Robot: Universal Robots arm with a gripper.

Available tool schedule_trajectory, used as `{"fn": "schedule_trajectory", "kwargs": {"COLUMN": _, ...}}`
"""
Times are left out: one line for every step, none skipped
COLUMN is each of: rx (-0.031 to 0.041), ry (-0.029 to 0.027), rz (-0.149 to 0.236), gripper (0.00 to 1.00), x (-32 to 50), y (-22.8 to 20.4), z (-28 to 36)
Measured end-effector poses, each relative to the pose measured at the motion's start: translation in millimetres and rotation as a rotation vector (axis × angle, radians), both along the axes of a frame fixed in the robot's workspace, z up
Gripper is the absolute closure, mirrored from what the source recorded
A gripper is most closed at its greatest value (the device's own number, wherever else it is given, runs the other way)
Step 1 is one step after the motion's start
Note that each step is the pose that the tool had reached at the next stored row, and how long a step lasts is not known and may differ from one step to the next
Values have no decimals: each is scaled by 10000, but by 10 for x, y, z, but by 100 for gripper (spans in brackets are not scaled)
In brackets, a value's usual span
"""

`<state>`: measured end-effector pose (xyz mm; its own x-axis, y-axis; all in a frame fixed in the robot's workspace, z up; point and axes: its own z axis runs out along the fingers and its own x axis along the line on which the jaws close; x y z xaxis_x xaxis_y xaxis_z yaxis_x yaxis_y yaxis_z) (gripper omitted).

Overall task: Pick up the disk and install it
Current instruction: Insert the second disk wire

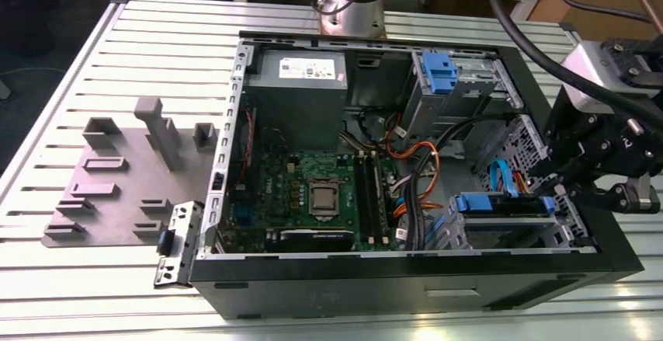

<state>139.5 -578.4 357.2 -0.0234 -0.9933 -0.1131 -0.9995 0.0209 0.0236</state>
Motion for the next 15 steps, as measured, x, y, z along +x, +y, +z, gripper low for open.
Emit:
{"fn": "schedule_trajectory", "kwargs": {"rx": 0, "ry": 0, "rz": 0, "gripper": 70, "x": 0, "y": 0, "z": 0}}
{"fn": "schedule_trajectory", "kwargs": {"rx": -2, "ry": 0, "rz": 0, "gripper": 70, "x": 0, "y": 0, "z": 1}}
{"fn": "schedule_trajectory", "kwargs": {"rx": -4, "ry": 0, "rz": 2, "gripper": 70, "x": 0, "y": 1, "z": 2}}
{"fn": "schedule_trajectory", "kwargs": {"rx": -5, "ry": -1, "rz": 2, "gripper": 70, "x": -2, "y": 1, "z": 2}}
{"fn": "schedule_trajectory", "kwargs": {"rx": -4, "ry": -2, "rz": 0, "gripper": 70, "x": -7, "y": 1, "z": 2}}
{"fn": "schedule_trajectory", "kwargs": {"rx": -4, "ry": -3, "rz": 0, "gripper": 70, "x": -13, "y": 1, "z": 2}}
{"fn": "schedule_trajectory", "kwargs": {"rx": -5, "ry": -6, "rz": 0, "gripper": 70, "x": -20, "y": 1, "z": 2}}
{"fn": "schedule_trajectory", "kwargs": {"rx": -4, "ry": -7, "rz": 1, "gripper": 70, "x": -27, "y": 1, "z": 1}}
{"fn": "schedule_trajectory", "kwargs": {"rx": -4, "ry": -8, "rz": 0, "gripper": 70, "x": -32, "y": 0, "z": 1}}
{"fn": "schedule_trajectory", "kwargs": {"rx": -4, "ry": -8, "rz": 0, "gripper": 70, "x": -37, "y": 0, "z": 1}}
{"fn": "schedule_trajectory", "kwargs": {"rx": -4, "ry": -9, "rz": 1, "gripper": 70, "x": -41, "y": 1, "z": 1}}
{"fn": "schedule_trajectory", "kwargs": {"rx": -4, "ry": -8, "rz": 0, "gripper": 70, "x": -44, "y": 1, "z": 1}}
{"fn": "schedule_trajectory", "kwargs": {"rx": -4, "ry": -8, "rz": 2, "gripper": 70, "x": -44, "y": 1, "z": 1}}
{"fn": "schedule_trajectory", "kwargs": {"rx": -4, "ry": -9, "rz": 2, "gripper": 70, "x": -44, "y": 1, "z": 1}}
{"fn": "schedule_trajectory", "kwargs": {"rx": -4, "ry": -9, "rz": 2, "gripper": 70, "x": -45, "y": 1, "z": 1}}
